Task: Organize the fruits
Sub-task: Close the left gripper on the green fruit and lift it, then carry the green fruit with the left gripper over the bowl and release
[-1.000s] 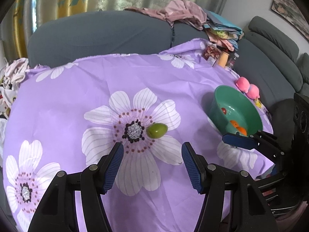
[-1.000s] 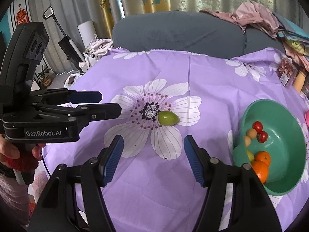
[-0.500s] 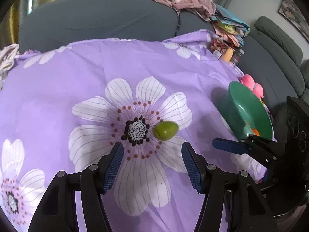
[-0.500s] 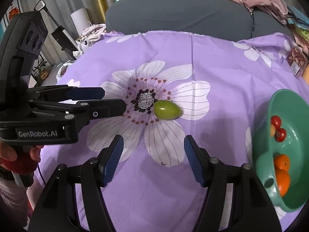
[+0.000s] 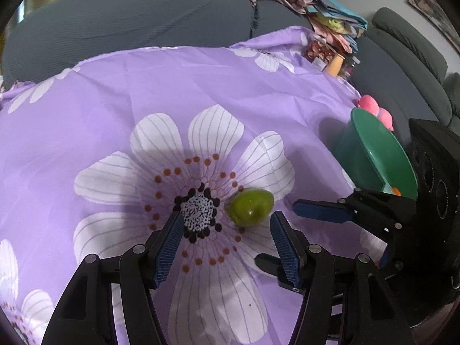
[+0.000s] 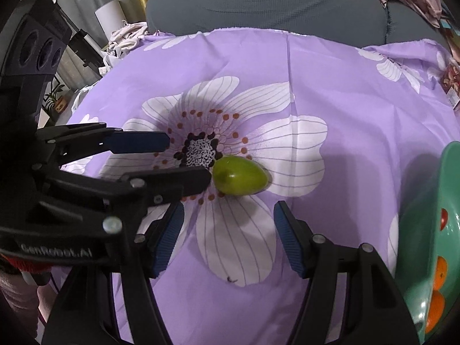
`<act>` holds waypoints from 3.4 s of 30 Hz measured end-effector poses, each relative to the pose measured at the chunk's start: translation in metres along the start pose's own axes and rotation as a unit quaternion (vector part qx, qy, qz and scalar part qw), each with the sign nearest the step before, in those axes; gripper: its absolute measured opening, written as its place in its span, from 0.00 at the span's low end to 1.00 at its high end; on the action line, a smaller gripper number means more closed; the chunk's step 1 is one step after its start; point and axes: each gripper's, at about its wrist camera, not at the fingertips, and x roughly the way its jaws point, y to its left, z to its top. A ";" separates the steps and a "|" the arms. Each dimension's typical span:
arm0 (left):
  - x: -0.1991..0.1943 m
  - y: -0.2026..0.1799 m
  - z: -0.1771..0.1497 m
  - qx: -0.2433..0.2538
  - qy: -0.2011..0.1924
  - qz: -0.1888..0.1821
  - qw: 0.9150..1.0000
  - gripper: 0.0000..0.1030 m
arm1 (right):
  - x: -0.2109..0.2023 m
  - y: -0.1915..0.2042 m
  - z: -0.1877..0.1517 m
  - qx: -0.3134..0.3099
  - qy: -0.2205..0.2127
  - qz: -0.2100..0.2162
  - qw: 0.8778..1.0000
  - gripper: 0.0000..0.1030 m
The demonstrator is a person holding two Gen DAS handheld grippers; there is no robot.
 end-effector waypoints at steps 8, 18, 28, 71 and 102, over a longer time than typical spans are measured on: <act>0.021 -0.002 0.005 0.009 0.012 -0.031 0.999 0.60 | 0.016 -0.010 0.002 0.010 0.011 0.007 1.000 0.63; 0.033 -0.001 0.010 -0.003 0.018 -0.047 0.999 0.60 | 0.020 -0.009 0.006 0.004 -0.008 0.017 1.000 0.57; 0.036 0.001 0.011 -0.018 0.019 -0.069 0.997 0.51 | 0.021 -0.010 0.008 0.009 -0.016 0.021 1.000 0.42; -0.036 -0.092 -0.001 0.063 -0.034 -0.051 0.996 0.43 | -0.086 -0.005 -0.037 0.020 -0.107 0.005 0.994 0.41; -0.027 -0.208 0.018 0.170 -0.030 -0.057 0.983 0.43 | -0.155 -0.078 -0.081 0.092 -0.180 -0.024 0.979 0.41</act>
